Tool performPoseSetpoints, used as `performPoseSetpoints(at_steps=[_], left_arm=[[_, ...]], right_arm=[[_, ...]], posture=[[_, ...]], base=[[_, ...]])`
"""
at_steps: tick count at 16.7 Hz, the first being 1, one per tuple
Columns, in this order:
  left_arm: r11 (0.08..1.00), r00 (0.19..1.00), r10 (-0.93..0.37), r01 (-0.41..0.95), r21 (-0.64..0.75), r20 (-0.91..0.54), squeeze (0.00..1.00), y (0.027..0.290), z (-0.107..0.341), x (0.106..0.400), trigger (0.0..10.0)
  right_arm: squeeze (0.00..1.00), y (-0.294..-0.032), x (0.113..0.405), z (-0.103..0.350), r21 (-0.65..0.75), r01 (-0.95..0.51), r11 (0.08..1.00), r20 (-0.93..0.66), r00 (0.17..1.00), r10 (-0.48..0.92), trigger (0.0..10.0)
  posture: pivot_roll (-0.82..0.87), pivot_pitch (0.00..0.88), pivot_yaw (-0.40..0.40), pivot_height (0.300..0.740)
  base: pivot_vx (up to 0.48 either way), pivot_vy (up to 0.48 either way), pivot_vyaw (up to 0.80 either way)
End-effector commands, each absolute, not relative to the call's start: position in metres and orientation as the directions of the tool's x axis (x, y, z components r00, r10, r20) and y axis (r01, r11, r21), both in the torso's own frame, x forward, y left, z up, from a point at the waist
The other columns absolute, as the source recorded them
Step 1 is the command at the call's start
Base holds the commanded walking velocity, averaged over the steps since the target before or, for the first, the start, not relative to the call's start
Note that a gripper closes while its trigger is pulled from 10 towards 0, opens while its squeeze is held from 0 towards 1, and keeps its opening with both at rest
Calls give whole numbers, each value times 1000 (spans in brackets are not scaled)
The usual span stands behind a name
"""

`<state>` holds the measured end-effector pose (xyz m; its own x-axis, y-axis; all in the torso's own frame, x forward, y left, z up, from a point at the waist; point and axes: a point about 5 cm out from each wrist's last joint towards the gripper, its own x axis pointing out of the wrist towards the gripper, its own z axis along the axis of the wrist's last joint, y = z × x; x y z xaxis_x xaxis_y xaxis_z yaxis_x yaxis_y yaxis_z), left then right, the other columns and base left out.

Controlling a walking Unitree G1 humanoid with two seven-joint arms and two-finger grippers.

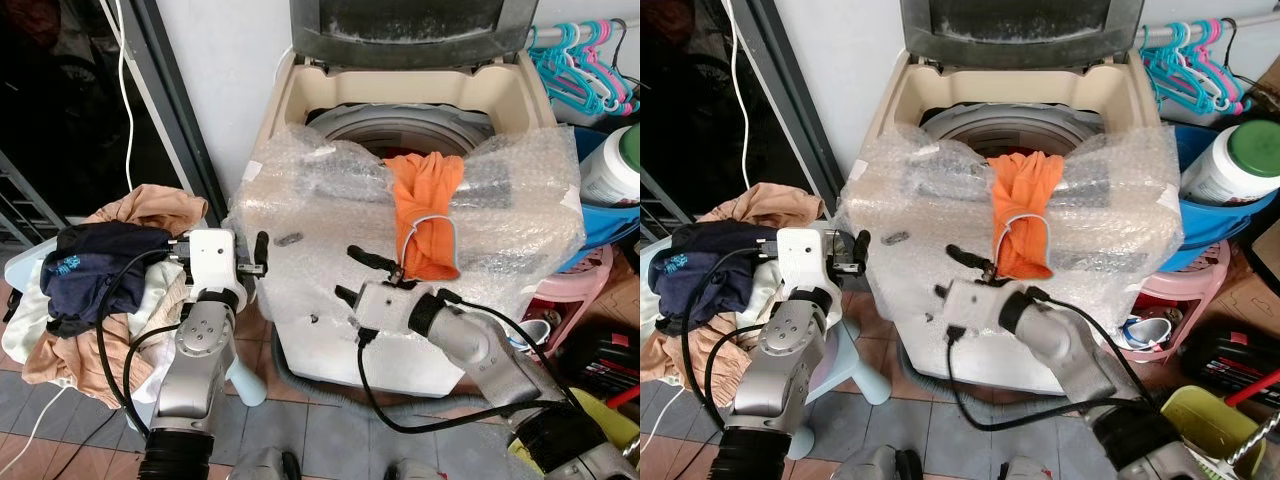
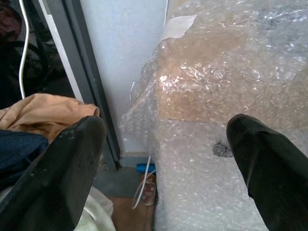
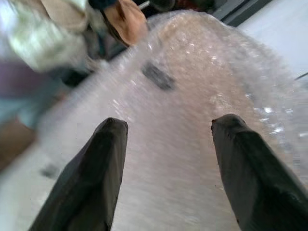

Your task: Clothes washing

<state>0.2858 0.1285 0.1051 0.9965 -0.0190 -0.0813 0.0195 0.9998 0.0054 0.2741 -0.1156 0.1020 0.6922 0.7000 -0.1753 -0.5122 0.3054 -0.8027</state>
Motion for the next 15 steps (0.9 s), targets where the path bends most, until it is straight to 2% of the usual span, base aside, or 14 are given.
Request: performPoseSetpoints(at_steps=[1,2,3,6,9,14,15], left_arm=[[1000,997,-12,13,16,-76,0,130,106,287,10000],[1000,997,-10,11,13,-76,0,130,106,286,10000],[1000,997,-9,10,13,-76,0,129,106,286,10000],[1000,997,-6,7,10,-76,0,130,106,286,10000],[1000,997,-4,5,4,-77,0,129,105,286,10000],[1000,997,0,-1,-10,-84,0,126,104,285,10000],[1000,996,1,-2,-12,-85,0,126,104,285,10000]], right_arm=[[0,-108,271,102,-845,-470,256,-154,672,725,10000],[0,-106,266,99,-877,-434,206,-143,646,750,3608],[0,-105,265,98,-864,-452,221,-147,646,749,0],[0,-102,261,88,-809,-536,241,-177,612,771,0],[0,-100,253,71,-636,-696,332,-242,589,771,0],[0,-105,256,67,-521,-762,385,-272,576,771,0],[0,-104,256,68,-512,-764,392,-267,575,773,471]], posture=[[-55,0,101,740],[-53,0,100,740],[-52,0,99,740],[-52,0,98,740],[-52,0,90,740],[-56,0,78,740],[-56,0,77,740]], base=[[0,0,0],[0,0,0],[0,0,0],[0,0,0],[0,0,0],[0,0,0],[0,0,0]])
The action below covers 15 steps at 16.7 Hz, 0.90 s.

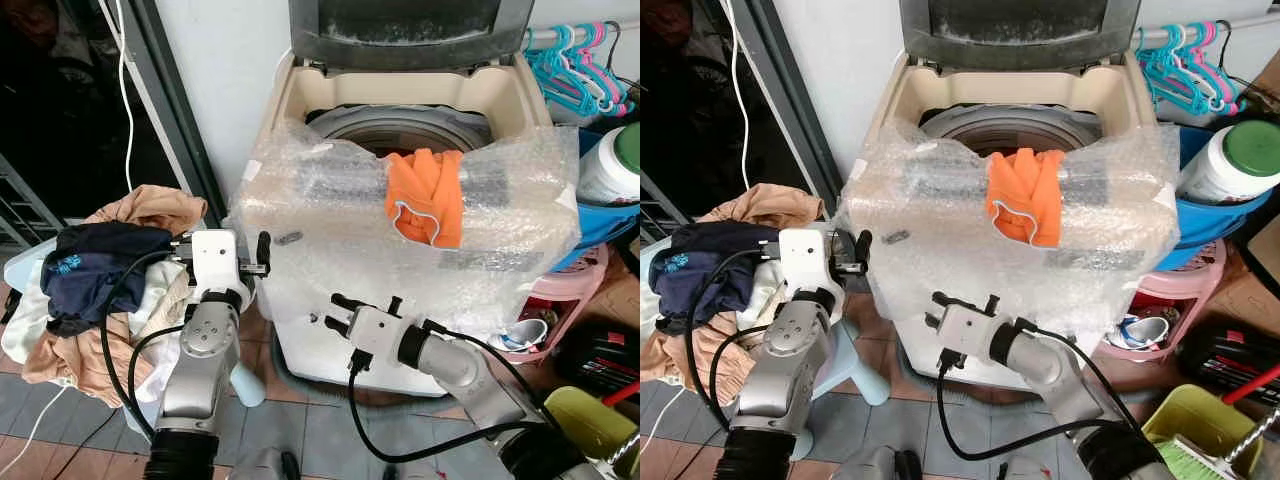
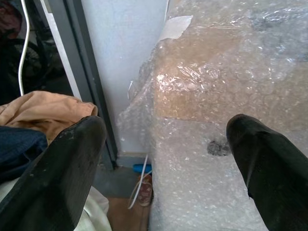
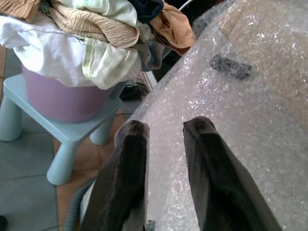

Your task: Clothes washing

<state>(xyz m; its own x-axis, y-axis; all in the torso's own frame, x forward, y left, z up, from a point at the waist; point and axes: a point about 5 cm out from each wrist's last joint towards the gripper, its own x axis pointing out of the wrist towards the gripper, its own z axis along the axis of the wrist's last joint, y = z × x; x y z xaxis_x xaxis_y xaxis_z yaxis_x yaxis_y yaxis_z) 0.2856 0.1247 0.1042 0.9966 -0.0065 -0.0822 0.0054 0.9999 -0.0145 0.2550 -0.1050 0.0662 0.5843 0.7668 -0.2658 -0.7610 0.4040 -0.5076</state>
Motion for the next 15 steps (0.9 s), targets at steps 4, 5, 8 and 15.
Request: performPoseSetpoints(at_steps=[4,5,8,15], left_arm=[[1000,996,14,-16,-19,-89,0,127,103,284,10000],[1000,996,15,-17,-19,-89,0,127,103,283,10000],[1000,996,5,-6,-19,-93,0,127,102,284,10000],[1000,996,-13,13,-2,-90,0,126,105,291,10000]], right_arm=[[0,-121,267,96,-485,-586,649,-67,765,641,10000],[0,-130,272,105,-500,-496,710,-9,823,569,10000],[0,-163,279,135,-562,-236,793,156,911,382,10000],[0,-185,310,122,-620,-211,755,-37,970,241,0]], posture=[[-55,0,69,740],[-58,0,70,740],[-67,0,80,740],[-55,0,94,740]], base=[[0,0,0],[0,0,0],[0,0,0],[0,0,0]])
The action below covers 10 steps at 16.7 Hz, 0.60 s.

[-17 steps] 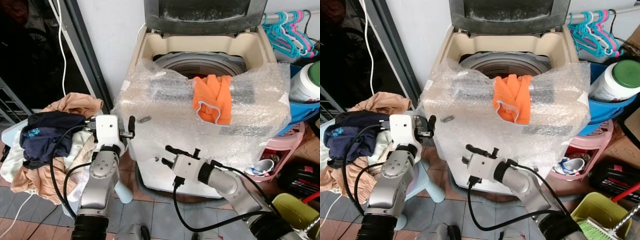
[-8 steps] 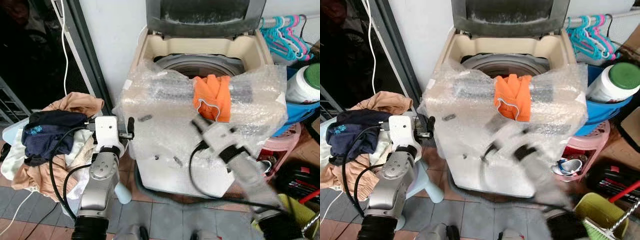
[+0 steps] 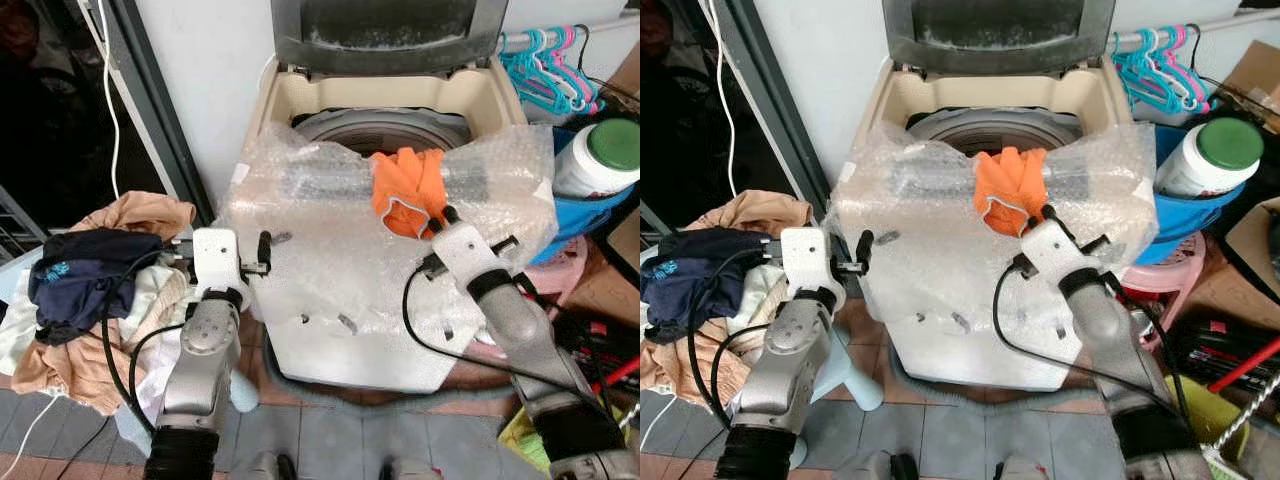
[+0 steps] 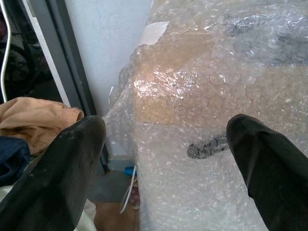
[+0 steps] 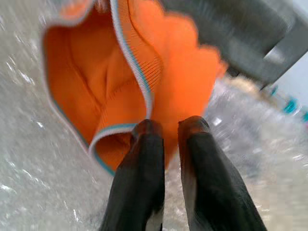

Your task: Clothes washing

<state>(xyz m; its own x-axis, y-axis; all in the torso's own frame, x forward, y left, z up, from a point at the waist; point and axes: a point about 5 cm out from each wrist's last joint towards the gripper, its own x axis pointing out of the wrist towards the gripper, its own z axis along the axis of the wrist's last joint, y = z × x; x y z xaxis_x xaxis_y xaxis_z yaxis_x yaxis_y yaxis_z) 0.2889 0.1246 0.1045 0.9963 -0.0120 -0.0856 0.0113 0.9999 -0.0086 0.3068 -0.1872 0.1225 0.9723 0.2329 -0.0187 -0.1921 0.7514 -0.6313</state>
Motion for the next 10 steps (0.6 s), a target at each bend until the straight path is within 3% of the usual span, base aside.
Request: performPoseSetpoints(at_steps=[1,7,10], left_arm=[[1000,996,-13,13,3,-89,0,126,106,291,10000],[1000,997,-6,8,20,-77,0,125,113,286,10000],[1000,996,-12,14,12,-92,0,124,110,289,10000]], right_arm=[[0,-186,316,121,-609,-225,760,-63,969,237,0],[0,-194,341,131,-524,-226,821,-106,974,201,0],[0,-183,362,153,-443,-205,873,-56,978,201,0]], posture=[[-46,0,94,740],[-22,15,72,740],[-28,11,76,740]], base=[[0,0,0],[0,0,0],[0,0,0]])
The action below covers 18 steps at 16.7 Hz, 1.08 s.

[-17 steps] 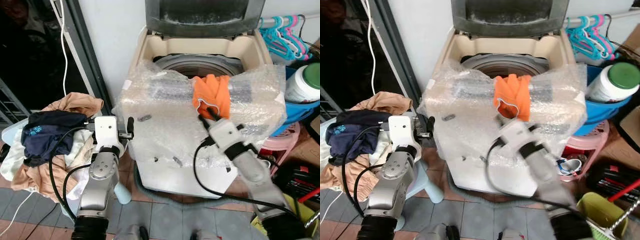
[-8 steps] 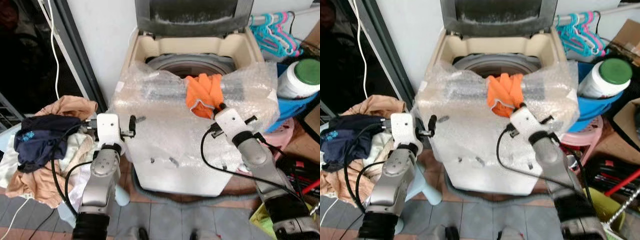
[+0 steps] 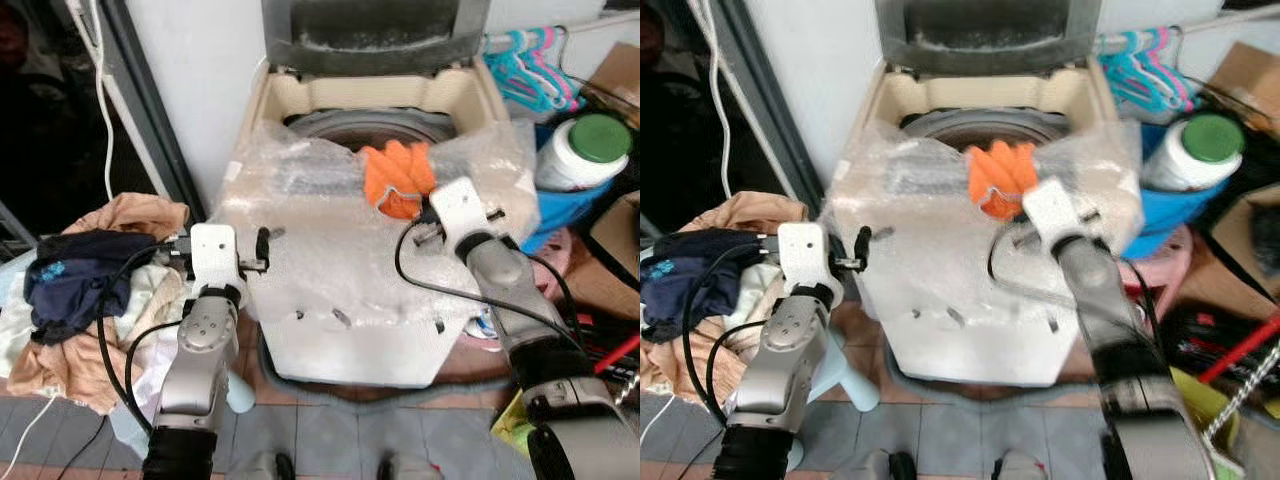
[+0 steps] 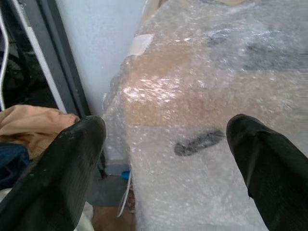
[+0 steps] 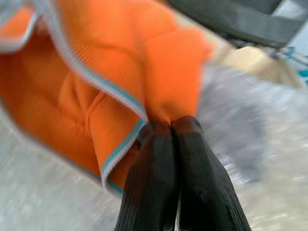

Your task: Clothes washing

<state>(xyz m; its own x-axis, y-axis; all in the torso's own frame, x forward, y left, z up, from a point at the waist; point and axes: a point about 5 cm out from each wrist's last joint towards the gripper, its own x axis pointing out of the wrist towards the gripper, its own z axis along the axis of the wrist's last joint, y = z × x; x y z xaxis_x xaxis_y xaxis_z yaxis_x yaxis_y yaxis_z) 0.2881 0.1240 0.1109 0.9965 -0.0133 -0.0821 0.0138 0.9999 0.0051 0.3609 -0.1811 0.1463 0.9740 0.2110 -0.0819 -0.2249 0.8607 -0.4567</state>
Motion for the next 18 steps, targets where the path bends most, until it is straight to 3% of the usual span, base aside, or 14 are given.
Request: performPoseSetpoints(at_steps=[1,4,6,8,9,10,11,12,14,18], left_arm=[[1000,996,-17,18,12,-92,0,123,110,290,10000],[999,995,-32,33,8,-95,0,116,110,293,10000],[1000,995,-26,27,5,-95,0,115,110,292,10000],[1000,995,-12,13,1,-99,0,118,109,291,10000],[1000,995,-7,7,-2,-100,0,118,108,290,10000],[1000,995,-7,7,-3,-98,0,118,108,290,10000],[1000,995,-7,7,-4,-97,0,118,109,290,10000],[1000,996,-4,3,-9,-93,0,119,109,290,10000],[1000,996,3,-5,-18,-92,0,122,109,289,10000],[999,998,-33,34,10,-48,0,121,116,292,10000]], right_arm=[[0,-180,369,162,-432,-192,881,-32,980,198,0],[0,-161,399,231,-355,-138,925,193,957,216,0],[0,-151,401,296,-292,-107,951,444,865,234,0],[0,-153,399,318,-274,-103,956,513,825,236,0],[0,-156,398,298,-279,-138,950,455,852,257,10000],[196,-160,394,282,-285,-154,946,429,862,270,10000],[196,-163,392,274,-296,-156,942,420,865,275,10000],[1000,-168,385,258,-280,-175,944,404,871,281,10000],[1000,-175,367,227,-270,-174,947,366,891,268,10000],[1000,-165,325,176,-265,-193,945,306,912,272,10000]], posture=[[-34,7,78,740],[-33,0,77,740],[-28,0,71,740],[-28,0,63,740],[-28,0,60,740],[-28,0,60,740],[-28,0,60,740],[-36,0,67,740],[-46,0,76,740],[-48,2,106,740]], base=[[0,0,0],[0,0,0],[0,0,0],[0,0,0],[0,0,0],[0,0,0],[0,0,0],[0,0,0],[0,0,0],[0,480,0]])
